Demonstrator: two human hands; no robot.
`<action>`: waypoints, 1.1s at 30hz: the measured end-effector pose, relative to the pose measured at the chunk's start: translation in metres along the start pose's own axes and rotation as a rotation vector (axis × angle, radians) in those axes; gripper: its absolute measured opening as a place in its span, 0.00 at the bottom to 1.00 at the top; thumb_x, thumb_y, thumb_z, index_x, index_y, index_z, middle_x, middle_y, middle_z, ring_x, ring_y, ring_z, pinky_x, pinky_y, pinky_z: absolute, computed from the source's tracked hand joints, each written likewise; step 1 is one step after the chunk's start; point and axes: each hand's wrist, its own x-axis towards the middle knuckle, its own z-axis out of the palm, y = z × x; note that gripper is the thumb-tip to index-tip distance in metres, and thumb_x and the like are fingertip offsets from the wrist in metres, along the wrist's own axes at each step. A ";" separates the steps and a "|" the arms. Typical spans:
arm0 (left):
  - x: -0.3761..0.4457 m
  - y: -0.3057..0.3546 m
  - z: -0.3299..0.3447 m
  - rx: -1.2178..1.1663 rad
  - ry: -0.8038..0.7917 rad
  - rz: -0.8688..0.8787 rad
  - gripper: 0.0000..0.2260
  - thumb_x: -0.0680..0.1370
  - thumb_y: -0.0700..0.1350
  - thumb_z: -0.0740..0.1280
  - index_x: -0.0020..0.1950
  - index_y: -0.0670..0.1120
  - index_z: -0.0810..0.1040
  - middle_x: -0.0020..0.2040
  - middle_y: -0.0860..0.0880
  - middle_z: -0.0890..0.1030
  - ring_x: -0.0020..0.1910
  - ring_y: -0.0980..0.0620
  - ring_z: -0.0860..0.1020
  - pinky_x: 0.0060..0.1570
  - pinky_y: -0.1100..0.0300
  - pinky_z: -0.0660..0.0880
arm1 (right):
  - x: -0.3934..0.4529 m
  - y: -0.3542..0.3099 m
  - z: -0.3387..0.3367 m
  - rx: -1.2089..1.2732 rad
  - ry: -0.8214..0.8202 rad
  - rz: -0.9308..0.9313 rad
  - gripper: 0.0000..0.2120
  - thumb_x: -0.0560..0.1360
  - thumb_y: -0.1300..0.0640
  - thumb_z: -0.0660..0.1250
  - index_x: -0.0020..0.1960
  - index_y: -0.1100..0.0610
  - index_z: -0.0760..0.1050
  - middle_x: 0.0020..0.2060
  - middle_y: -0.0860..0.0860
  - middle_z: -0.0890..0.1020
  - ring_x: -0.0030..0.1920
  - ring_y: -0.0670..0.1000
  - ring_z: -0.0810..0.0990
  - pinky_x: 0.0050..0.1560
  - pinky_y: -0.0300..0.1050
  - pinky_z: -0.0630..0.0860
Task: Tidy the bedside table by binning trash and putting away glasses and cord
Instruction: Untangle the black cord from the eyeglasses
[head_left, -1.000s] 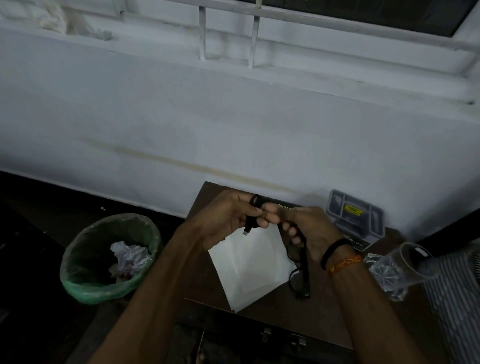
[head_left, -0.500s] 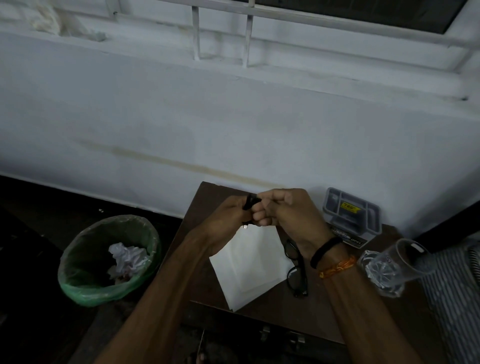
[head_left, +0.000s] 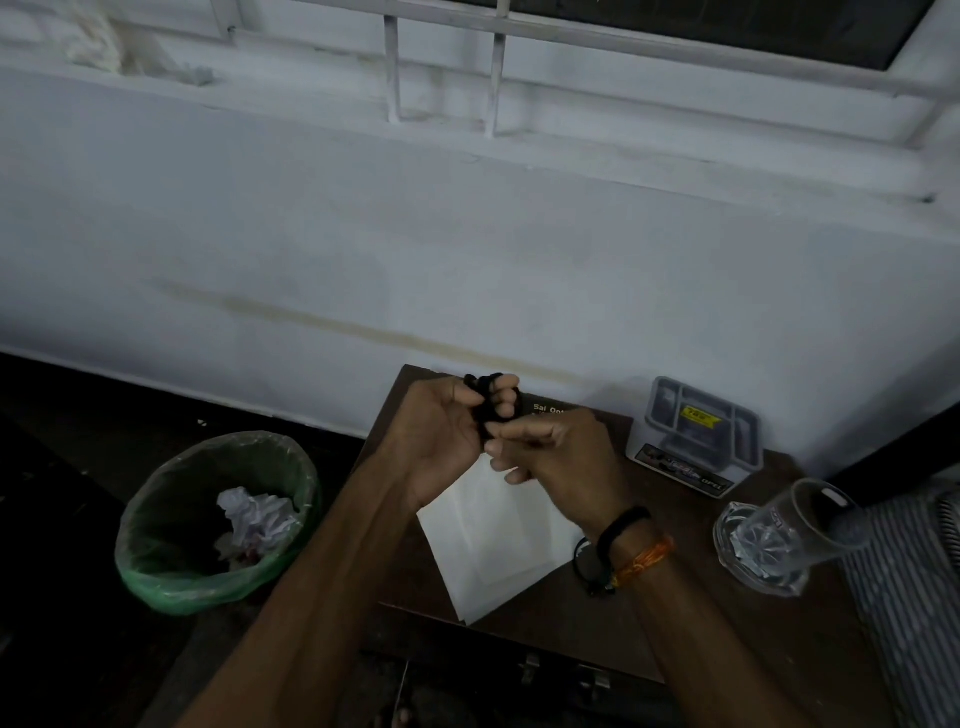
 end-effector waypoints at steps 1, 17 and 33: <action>0.001 0.000 0.000 -0.013 -0.001 0.015 0.12 0.74 0.36 0.58 0.53 0.36 0.77 0.41 0.43 0.75 0.39 0.50 0.74 0.46 0.55 0.70 | -0.001 0.001 0.002 -0.031 -0.004 0.001 0.10 0.72 0.64 0.75 0.53 0.62 0.84 0.40 0.54 0.87 0.39 0.52 0.86 0.36 0.40 0.81; 0.006 -0.005 -0.002 -0.008 -0.015 0.039 0.09 0.83 0.45 0.59 0.45 0.44 0.73 0.34 0.50 0.69 0.32 0.55 0.67 0.70 0.38 0.65 | 0.002 -0.012 -0.038 0.297 0.023 0.221 0.08 0.68 0.59 0.77 0.41 0.63 0.80 0.30 0.54 0.78 0.25 0.45 0.71 0.23 0.36 0.68; 0.011 -0.018 0.002 0.271 0.116 0.159 0.11 0.84 0.46 0.58 0.47 0.40 0.74 0.38 0.46 0.74 0.37 0.51 0.75 0.64 0.41 0.71 | 0.003 -0.010 -0.021 0.556 0.070 0.020 0.10 0.72 0.55 0.69 0.50 0.59 0.83 0.40 0.55 0.85 0.33 0.45 0.81 0.36 0.36 0.80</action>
